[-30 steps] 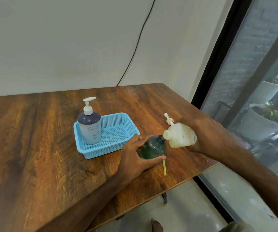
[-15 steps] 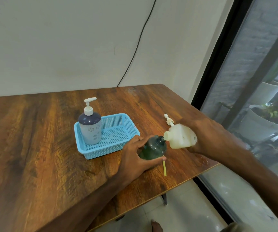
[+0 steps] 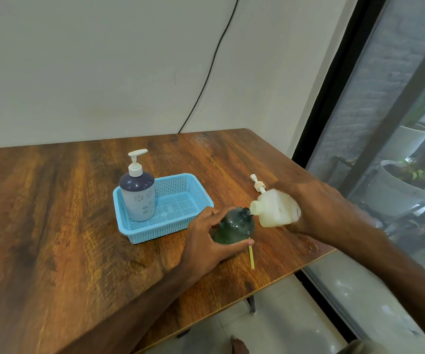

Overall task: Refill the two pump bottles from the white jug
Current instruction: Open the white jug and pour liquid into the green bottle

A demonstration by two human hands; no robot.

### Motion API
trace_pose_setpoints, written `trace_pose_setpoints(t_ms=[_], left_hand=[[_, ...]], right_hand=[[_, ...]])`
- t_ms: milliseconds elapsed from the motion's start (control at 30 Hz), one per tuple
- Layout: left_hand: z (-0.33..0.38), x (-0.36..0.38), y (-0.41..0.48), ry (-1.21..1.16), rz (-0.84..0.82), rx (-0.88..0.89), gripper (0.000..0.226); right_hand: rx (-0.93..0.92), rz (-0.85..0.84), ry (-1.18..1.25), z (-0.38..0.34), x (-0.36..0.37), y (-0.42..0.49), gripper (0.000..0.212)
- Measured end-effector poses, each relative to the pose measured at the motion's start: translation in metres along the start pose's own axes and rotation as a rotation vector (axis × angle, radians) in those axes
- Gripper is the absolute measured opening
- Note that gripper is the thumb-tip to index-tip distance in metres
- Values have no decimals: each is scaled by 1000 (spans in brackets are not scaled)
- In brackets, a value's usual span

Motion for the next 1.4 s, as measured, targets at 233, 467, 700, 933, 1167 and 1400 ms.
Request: trace_pose_setpoints(t_ms=[233, 467, 700, 933, 1167, 1400], left_hand=[[3, 0, 1, -16, 13, 7, 79], [3, -1, 1, -16, 15, 15, 79], [3, 0, 1, -23, 8, 14, 79], [1, 1, 0, -12, 3, 9, 80], [2, 0, 1, -9, 6, 10, 80], [4, 0, 1, -19, 11, 18, 78]], right_hand=[[-3, 6, -1, 1, 0, 0, 76], [-10, 13, -12, 1, 0, 1, 76], [-16, 19, -12, 0, 1, 3, 76], [-13, 16, -8, 1, 2, 3, 77], [-18, 8, -16, 1, 2, 3, 78], [-15, 15, -27, 2, 2, 3, 79]])
Point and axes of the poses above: each hand's wrist, its own y-axis towards the middle knuckle, its own x-axis out of the palm, z = x × y, the point moved 10 cm from there along y, towards the middle knuckle, and after that the axes turned 13 degrees about x, right-handed, at the moved point
